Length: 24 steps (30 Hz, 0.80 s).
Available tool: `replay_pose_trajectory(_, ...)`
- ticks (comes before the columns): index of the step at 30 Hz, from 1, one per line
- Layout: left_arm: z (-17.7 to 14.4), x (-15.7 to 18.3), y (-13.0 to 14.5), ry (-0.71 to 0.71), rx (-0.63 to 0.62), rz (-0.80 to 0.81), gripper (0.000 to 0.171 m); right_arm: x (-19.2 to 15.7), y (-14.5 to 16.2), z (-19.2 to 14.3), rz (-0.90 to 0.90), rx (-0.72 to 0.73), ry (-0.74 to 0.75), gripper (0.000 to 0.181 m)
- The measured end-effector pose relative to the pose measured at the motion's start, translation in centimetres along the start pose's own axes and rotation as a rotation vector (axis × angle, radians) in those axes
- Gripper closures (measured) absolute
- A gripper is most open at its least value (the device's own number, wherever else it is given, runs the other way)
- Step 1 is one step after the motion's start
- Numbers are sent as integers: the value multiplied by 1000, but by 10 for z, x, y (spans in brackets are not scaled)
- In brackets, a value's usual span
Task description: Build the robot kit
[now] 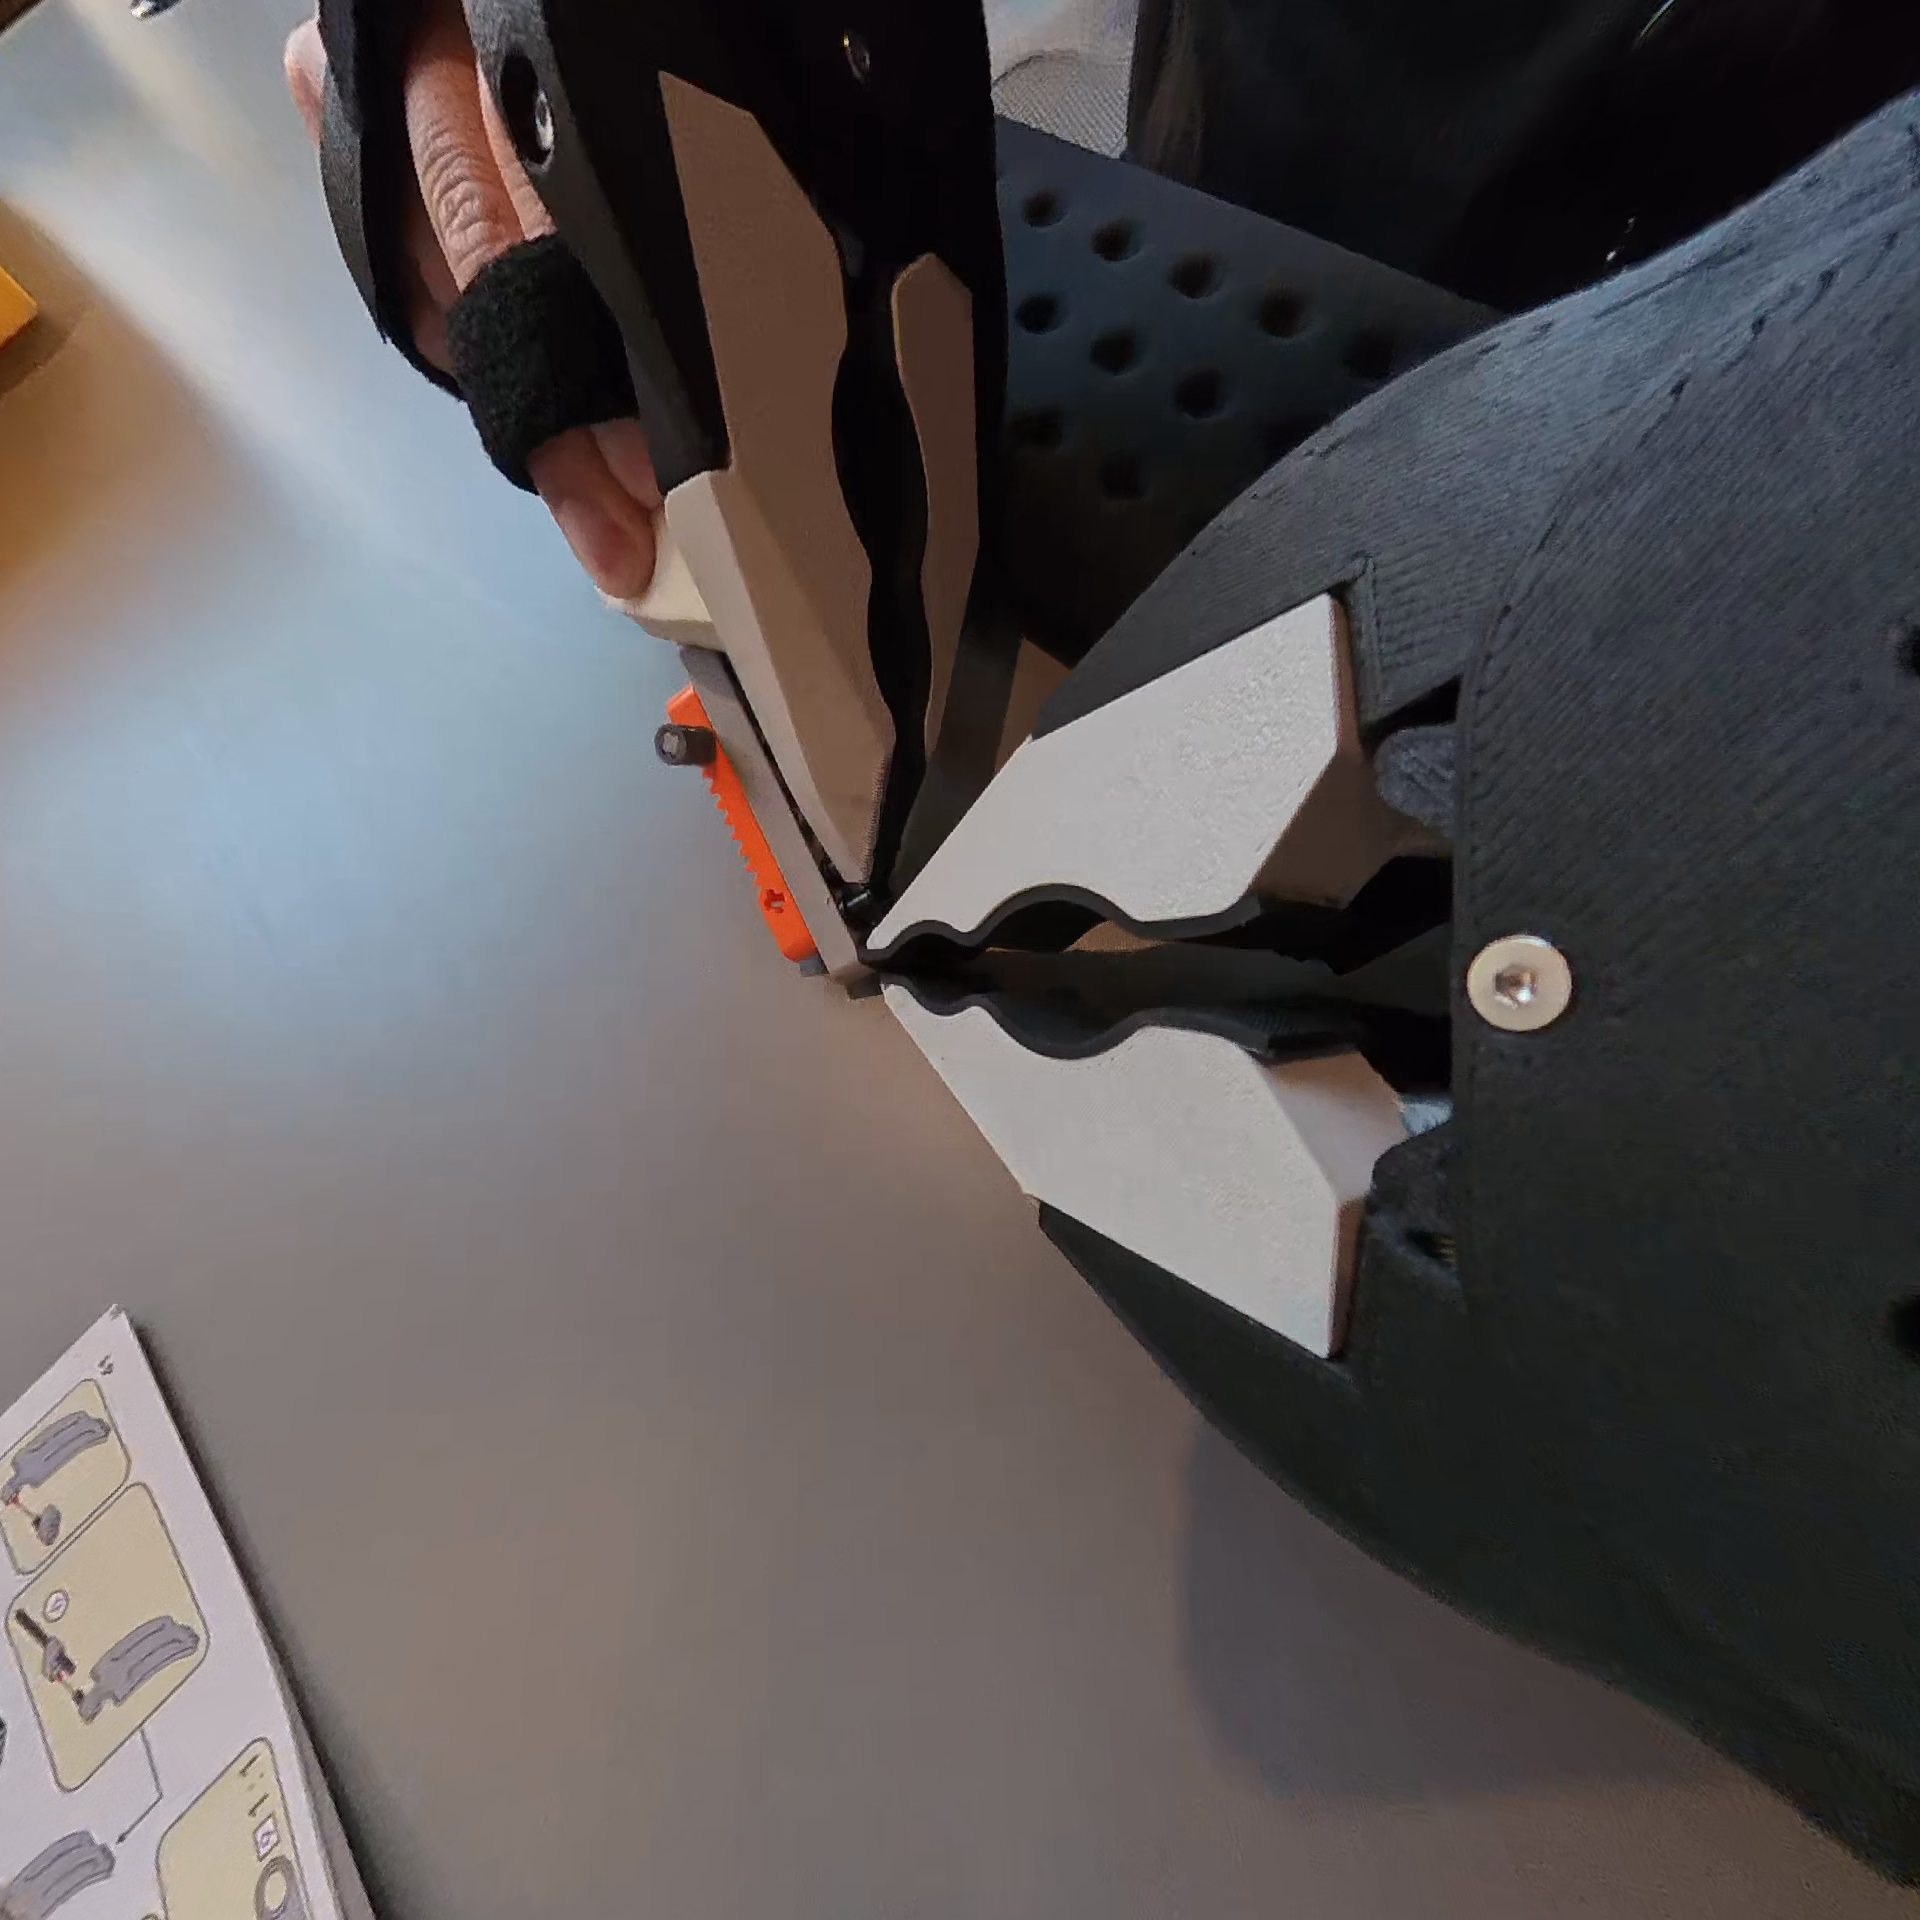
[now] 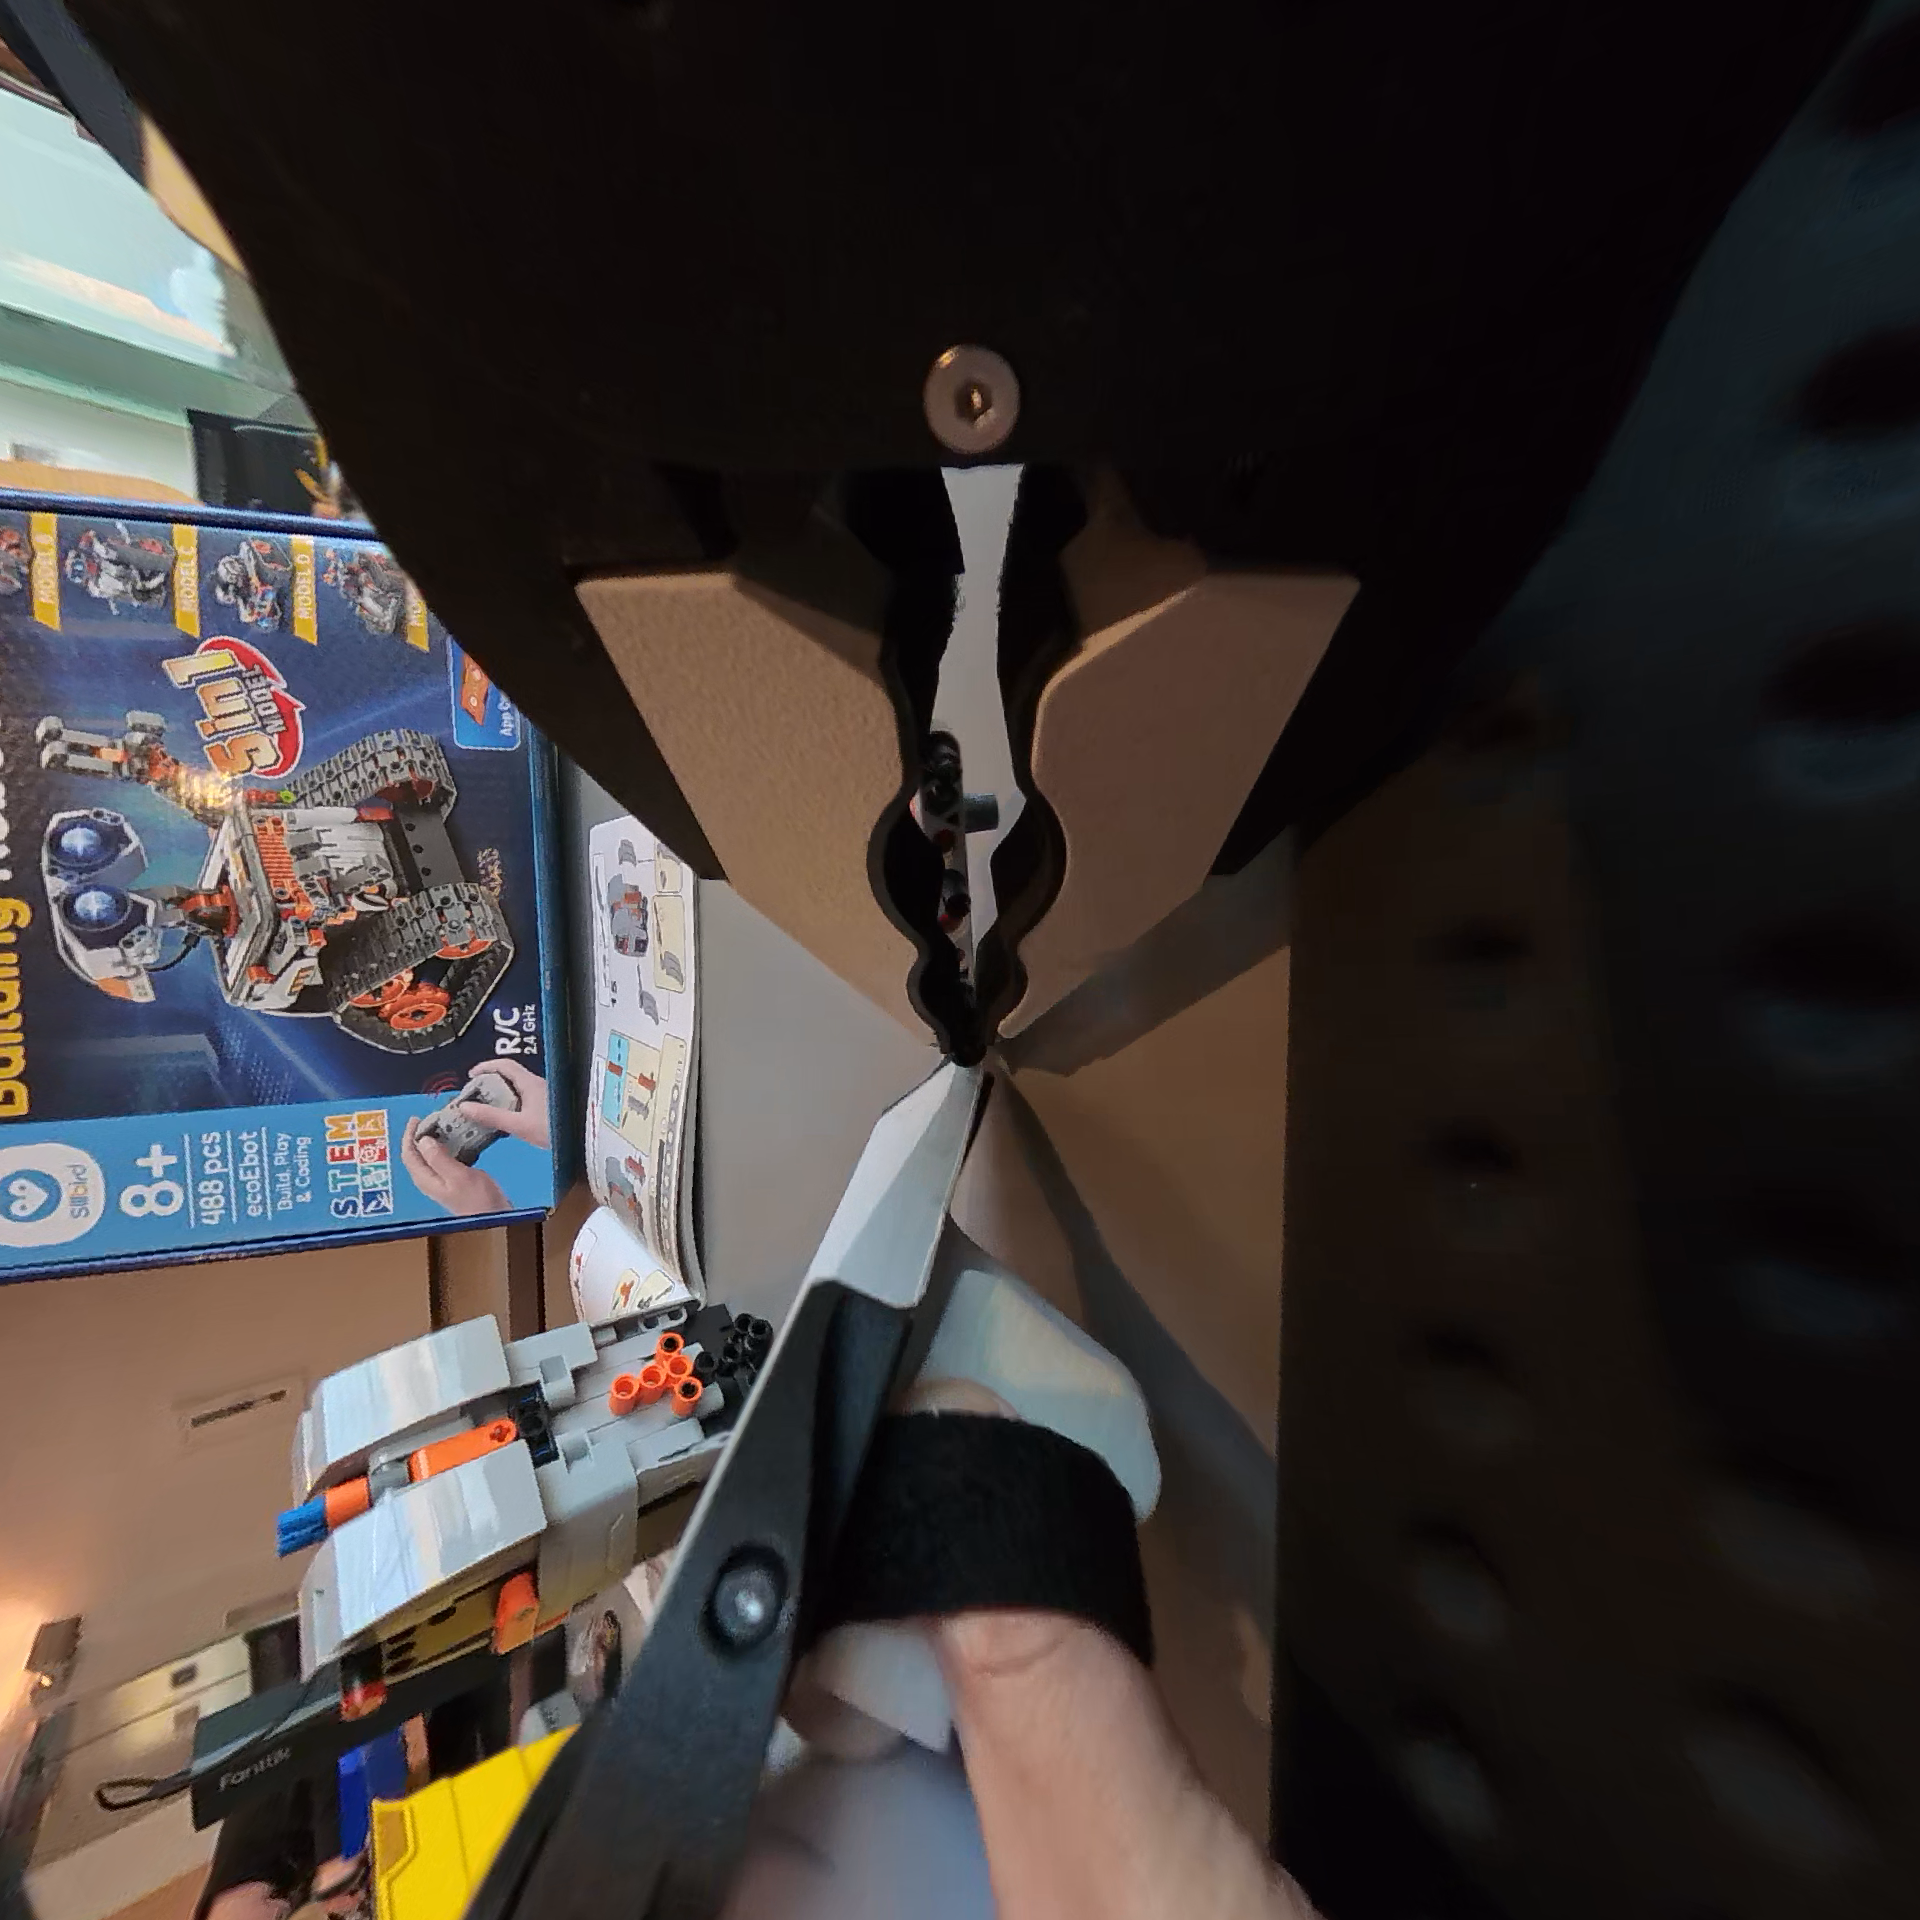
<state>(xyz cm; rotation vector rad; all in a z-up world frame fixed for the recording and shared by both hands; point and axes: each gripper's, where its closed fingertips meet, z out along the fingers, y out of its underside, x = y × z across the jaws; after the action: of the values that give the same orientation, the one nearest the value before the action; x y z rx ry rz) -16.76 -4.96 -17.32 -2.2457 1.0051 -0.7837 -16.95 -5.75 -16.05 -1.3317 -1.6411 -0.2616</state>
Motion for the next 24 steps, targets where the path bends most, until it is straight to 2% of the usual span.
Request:
replay_pose_trajectory(2, 1, 1, 1, 1, -8, 13, 171, 0, 3, 0, 33, 1, -14, 180)
replay_pose_trajectory(5, -7, 1, -7, 49, 54, -40, 171, 8, -1, -2, 9, 42, 35, 180)
replay_pose_trajectory(8, -7, -3, -7, 80, 50, -115, 171, 11, -1, -5, 143, 89, -9, 180)
replay_pose_trajectory(13, -3, -9, -2, 22, 7, -109, 171, 22, 3, -13, 352, 176, -74, 161)
replay_pose_trajectory(20, -16, -9, -13, 60, 99, -146, 171, 22, 19, -4, 862, 129, -394, 149)
replay_pose_trajectory(24, -21, -8, -12, 94, 105, -183, 171, 15, 12, 1, 1025, 52, -575, 145)
